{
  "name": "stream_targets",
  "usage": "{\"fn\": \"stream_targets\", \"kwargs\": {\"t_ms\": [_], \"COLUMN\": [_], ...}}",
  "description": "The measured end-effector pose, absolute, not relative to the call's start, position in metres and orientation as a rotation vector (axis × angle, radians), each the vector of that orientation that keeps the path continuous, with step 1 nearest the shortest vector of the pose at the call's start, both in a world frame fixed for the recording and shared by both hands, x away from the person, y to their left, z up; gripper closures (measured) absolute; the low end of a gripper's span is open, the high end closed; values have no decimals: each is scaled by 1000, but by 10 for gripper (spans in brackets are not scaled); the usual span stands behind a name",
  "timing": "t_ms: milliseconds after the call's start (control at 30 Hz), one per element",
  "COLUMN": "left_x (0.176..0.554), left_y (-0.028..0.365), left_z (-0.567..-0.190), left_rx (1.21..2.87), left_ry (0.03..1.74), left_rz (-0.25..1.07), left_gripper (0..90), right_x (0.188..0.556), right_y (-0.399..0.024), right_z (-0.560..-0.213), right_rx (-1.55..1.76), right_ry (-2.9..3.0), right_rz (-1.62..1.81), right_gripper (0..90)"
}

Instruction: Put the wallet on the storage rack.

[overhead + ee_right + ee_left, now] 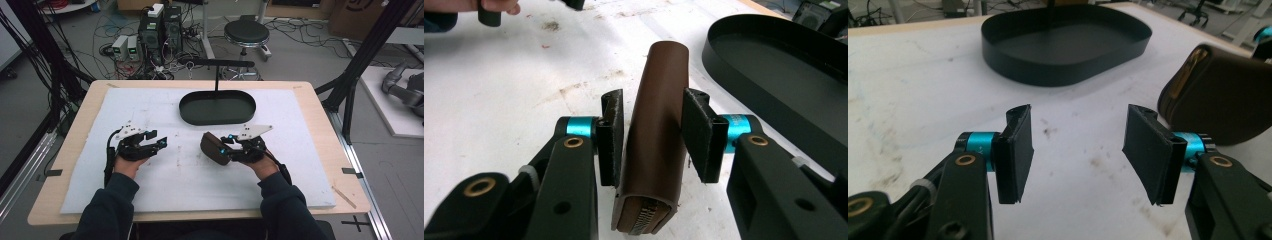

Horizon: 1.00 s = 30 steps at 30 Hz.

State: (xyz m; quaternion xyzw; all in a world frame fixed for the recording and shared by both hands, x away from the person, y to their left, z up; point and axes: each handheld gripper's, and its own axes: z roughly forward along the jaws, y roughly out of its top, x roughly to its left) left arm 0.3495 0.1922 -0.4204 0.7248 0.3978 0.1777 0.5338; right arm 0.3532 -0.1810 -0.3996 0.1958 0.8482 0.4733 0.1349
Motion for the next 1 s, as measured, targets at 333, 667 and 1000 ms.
{"fn": "stream_targets", "kwargs": {"t_ms": [333,667,1000], "left_x": [374,386,387], "left_y": [130,88,91], "left_z": [-391,-397,-397], "left_rx": [1760,1846,1864], "left_ry": [807,778,789], "left_rz": [400,362,370], "left_gripper": [447,447,450], "right_x": [353,351,354], "right_y": [-177,-175,-176], "right_z": [-401,-402,-404], "right_rx": [536,526,661], "right_ry": [2457,2459,2409], "right_rz": [1380,1394,1363], "right_gripper": [629,600,327]}}
